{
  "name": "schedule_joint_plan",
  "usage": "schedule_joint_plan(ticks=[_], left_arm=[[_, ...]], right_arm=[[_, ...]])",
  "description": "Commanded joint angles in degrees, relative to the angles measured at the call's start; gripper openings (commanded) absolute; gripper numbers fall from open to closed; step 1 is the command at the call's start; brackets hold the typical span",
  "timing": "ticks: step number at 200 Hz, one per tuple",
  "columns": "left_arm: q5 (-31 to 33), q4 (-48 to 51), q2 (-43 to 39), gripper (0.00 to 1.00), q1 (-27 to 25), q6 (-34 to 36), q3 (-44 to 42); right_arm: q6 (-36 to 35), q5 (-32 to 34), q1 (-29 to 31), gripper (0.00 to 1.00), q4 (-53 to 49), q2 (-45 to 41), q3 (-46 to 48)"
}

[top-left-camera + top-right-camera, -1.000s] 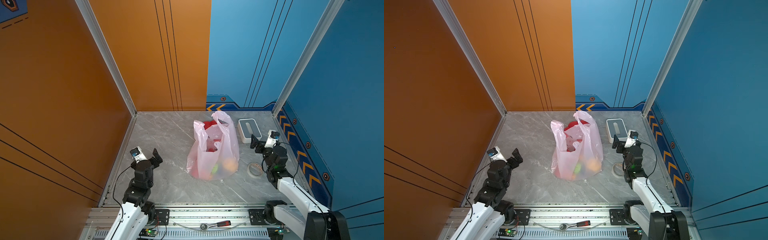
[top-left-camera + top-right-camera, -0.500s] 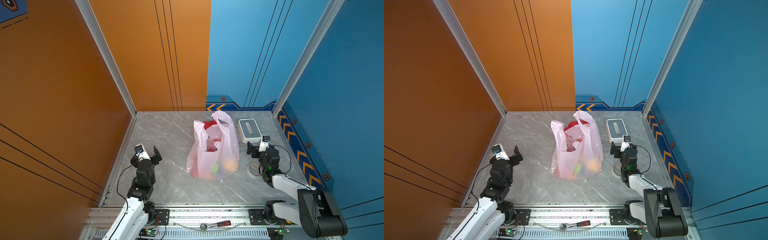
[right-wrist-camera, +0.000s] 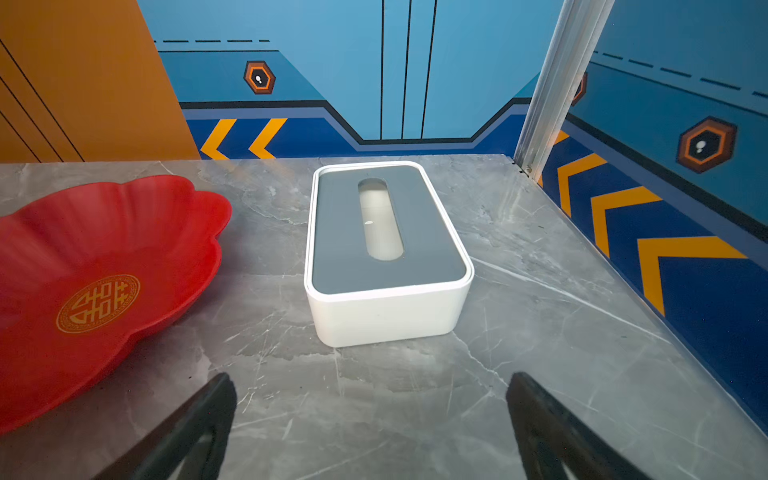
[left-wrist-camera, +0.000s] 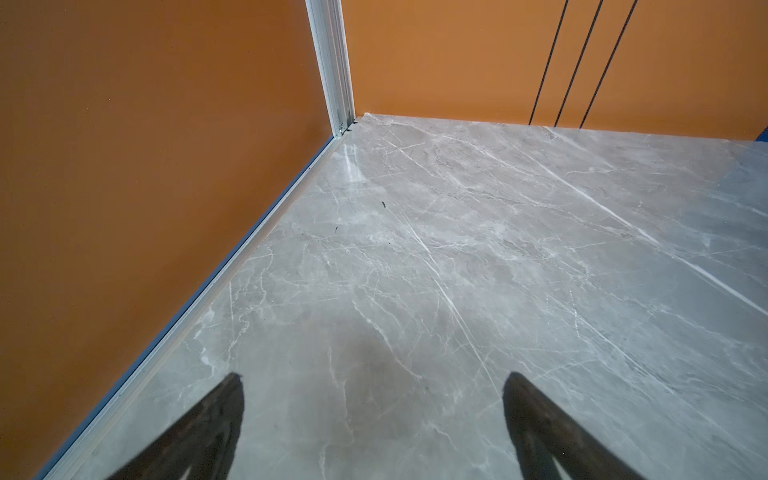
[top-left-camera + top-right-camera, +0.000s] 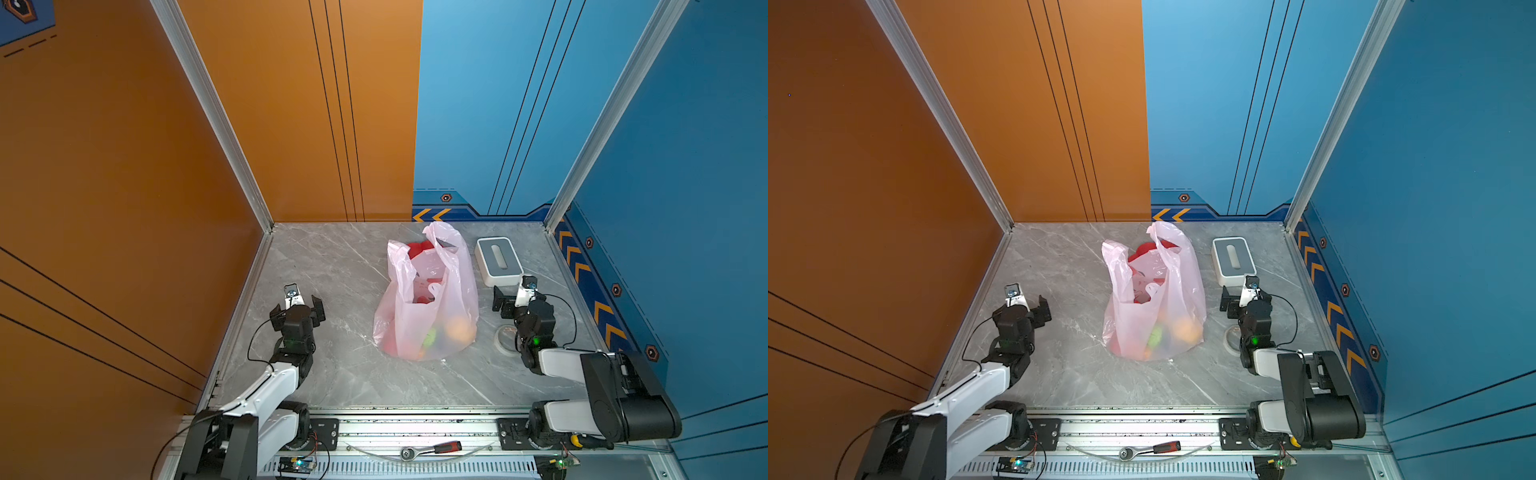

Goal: Place the fruits into the plastic bag

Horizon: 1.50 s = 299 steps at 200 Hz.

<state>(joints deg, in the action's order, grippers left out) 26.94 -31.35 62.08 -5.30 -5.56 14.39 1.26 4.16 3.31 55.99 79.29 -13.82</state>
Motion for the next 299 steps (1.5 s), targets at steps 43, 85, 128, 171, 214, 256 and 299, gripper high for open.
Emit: schedule_joint_plan(ticks=[43, 85, 128, 171, 214, 256, 299], left_arm=[[-4.63, -11.17, 7.49, 0.98, 2.56, -0.45, 2.28], [-8.33, -14.17, 12.79, 0.98, 3.85, 0.73, 3.33], [-11.61, -18.03, 17.06, 0.98, 4.68, 1.83, 3.8], [-13.98, -23.32, 23.01, 0.98, 4.95, 2.17, 3.63], [-15.19, -27.76, 26.19, 0.98, 4.62, 3.11, 2.95], [-15.0, -29.34, 27.59, 0.98, 2.22, 6.35, 3.55], [-10.94, -24.0, 27.39, 0.98, 3.11, 3.81, 6.04]], right_arm=[[-0.03, 0.12, -0.85, 1.0, 6.55, 2.44, 1.07], [0.06, 0.06, -0.94, 1.0, 8.41, 3.71, 1.49], [0.06, -0.21, -0.94, 1.0, 11.97, 5.97, 2.25], [0.32, 0.37, -0.94, 1.0, 23.32, 12.25, 4.92], [0.76, 1.08, -1.11, 1.0, 24.51, 12.36, 5.39], [1.31, 1.96, -1.33, 1.0, 23.02, 12.0, 4.69], [2.74, 0.13, -3.15, 1.0, 11.18, 9.88, -0.19]])
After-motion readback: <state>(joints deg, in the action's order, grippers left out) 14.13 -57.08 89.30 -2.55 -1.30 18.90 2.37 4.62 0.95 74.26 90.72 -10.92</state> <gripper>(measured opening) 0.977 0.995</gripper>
